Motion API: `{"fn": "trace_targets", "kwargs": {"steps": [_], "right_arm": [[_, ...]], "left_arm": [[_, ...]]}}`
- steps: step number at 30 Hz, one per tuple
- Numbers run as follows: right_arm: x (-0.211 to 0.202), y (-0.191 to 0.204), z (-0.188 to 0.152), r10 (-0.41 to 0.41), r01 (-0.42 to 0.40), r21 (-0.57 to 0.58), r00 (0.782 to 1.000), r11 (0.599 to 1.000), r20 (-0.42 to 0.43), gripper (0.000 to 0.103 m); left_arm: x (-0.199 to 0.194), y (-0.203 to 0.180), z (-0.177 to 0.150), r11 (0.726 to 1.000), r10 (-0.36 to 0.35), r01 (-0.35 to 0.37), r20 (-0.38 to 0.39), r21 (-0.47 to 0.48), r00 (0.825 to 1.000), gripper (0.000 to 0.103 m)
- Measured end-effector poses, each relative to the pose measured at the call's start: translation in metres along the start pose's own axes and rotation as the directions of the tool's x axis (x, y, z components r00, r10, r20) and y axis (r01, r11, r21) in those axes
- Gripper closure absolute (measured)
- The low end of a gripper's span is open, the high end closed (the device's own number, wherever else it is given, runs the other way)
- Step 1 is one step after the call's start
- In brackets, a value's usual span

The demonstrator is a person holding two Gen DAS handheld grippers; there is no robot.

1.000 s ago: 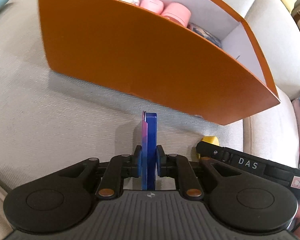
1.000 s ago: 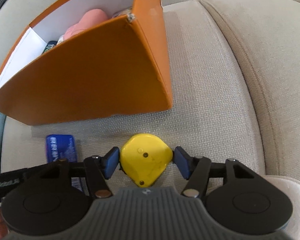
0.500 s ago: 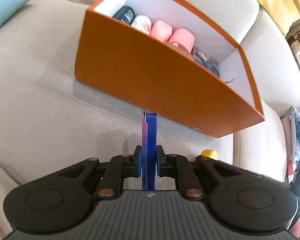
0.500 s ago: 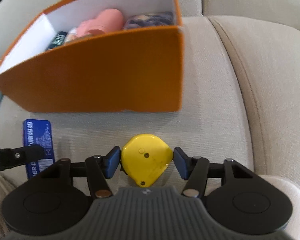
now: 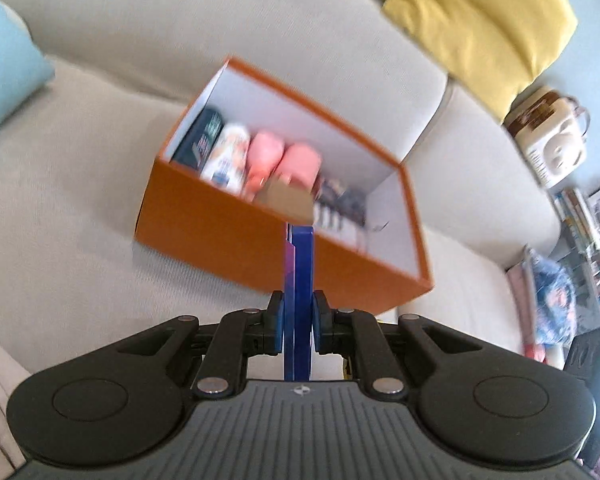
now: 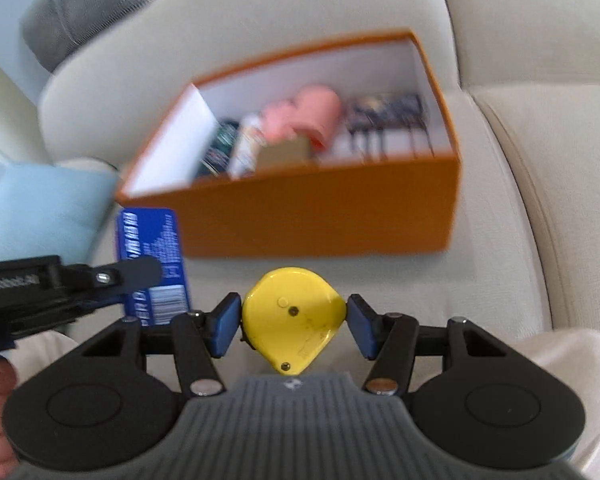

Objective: Organize rigid objects
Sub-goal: 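Lift and carry the blue tin and tape measure over the orange box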

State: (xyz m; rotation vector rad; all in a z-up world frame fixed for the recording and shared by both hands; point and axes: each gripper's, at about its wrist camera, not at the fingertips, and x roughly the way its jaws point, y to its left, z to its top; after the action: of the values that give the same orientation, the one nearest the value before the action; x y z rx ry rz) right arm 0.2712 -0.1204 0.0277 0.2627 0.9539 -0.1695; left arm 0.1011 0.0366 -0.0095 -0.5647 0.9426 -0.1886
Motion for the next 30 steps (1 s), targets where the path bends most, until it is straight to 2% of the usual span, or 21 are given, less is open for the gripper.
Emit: {"fn": "trace_targets", "kwargs": {"steps": [6, 16, 24, 30], "right_arm": [[-0.03, 0.02, 0.026, 0.045, -0.044, -0.011, 0.995, 0.999, 0.093, 0.044], [-0.032, 0.031, 0.066, 0.053, -0.054, 0.004, 0.986, 0.999, 0.158, 0.044], [-0.013, 0.031, 0.091, 0.029, -0.033, 0.021, 0.988, 0.999, 0.15, 0.044], [0.016, 0.023, 0.105, 0.002, -0.007, 0.048, 0.995, 0.999, 0.1, 0.044]], "left_arm": [[-0.014, -0.011, 0.023, 1.0, -0.002, 0.001, 0.07, 0.021, 0.998, 0.088], [-0.01, -0.024, 0.067, 0.997, -0.005, -0.004, 0.111, 0.081, 0.994, 0.088], [0.027, -0.026, 0.089, 0.994, 0.019, -0.023, 0.038, 0.111, 0.999, 0.088], [0.06, -0.015, 0.099, 0.993, 0.047, -0.042, -0.039, 0.11, 0.998, 0.088]]}}
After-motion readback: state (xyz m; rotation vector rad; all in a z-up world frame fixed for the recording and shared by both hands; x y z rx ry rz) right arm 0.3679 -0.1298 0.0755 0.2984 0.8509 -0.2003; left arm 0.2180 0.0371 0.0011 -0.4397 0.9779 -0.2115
